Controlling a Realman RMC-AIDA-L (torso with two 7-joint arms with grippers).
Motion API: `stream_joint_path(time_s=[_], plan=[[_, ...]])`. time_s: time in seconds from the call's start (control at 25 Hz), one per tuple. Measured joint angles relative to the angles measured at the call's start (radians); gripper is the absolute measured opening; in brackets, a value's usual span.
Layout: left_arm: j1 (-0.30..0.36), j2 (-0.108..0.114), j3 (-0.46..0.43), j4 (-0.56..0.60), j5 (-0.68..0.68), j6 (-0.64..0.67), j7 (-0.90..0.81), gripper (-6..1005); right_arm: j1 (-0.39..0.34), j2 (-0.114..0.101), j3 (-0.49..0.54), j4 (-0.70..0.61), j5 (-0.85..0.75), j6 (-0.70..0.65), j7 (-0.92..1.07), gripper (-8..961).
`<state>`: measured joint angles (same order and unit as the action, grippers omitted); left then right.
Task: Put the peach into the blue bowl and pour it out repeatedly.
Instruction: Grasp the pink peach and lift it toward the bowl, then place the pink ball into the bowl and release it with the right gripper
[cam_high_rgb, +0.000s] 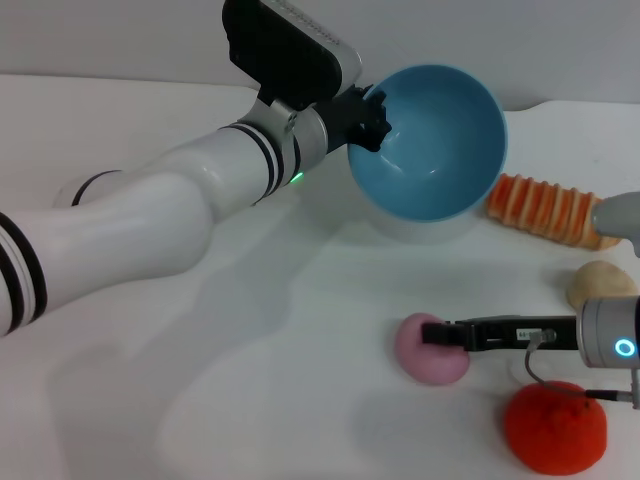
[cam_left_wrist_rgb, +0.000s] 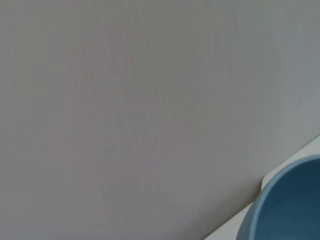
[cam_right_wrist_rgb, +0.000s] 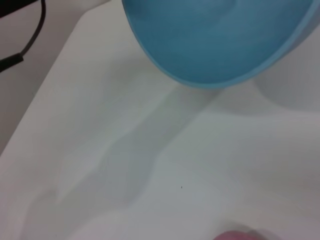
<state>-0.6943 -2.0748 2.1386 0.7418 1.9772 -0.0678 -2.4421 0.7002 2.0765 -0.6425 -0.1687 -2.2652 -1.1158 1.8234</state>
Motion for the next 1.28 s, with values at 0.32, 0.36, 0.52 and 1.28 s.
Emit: stream_joint_path(time_s=[0.32, 0.36, 0.52, 1.28], plan=[[-0.019, 0.011, -0.04, 0.001, 0.009, 0.109, 0.013, -1, -0.011, 0.0, 0.01, -0.156, 0.002, -0.155, 0.0, 98], [-0.024, 0.012, -0.056, 0.0, 0.011, 0.135, 0.015, -1, -0.016, 0.001, 0.01, -0.194, 0.007, -0.192, 0.001, 88], [-0.051, 0.015, -0.168, -0.015, 0.054, 0.295, 0.035, -1, -0.041, 0.0, 0.0, -0.343, 0.075, -0.313, 0.002, 51], [-0.157, 0.004, -0.301, -0.017, 0.152, 0.665, -0.025, -1, -0.062, -0.007, -0.097, -0.623, 0.188, -0.333, 0.082, 55]])
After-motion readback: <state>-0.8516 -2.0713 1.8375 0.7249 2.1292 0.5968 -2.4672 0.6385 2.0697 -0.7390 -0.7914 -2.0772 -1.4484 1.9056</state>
